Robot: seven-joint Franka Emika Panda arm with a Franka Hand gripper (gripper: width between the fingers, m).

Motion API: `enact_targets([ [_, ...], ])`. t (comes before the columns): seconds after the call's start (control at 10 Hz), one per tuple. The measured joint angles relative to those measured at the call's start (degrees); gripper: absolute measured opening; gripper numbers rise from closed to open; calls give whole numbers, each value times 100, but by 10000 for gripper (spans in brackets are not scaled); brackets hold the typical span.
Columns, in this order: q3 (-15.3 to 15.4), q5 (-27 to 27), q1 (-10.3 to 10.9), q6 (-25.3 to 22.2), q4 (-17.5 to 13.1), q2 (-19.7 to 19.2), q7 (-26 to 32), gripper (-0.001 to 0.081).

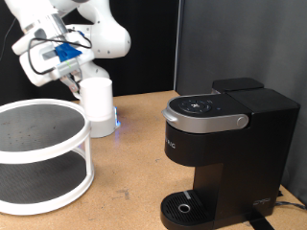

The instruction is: Make a cup of coffee with the keurig machine

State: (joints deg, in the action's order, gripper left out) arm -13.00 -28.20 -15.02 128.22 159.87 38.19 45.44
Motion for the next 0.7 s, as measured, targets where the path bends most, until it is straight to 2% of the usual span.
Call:
enact_targets([
  [0.4,216,-599,622,757,-136,-581,2,66],
  [0.6,377,-635,749,974,-276,-943,-90,66],
  [0.7,368,-635,746,973,-265,-935,-88,66],
])
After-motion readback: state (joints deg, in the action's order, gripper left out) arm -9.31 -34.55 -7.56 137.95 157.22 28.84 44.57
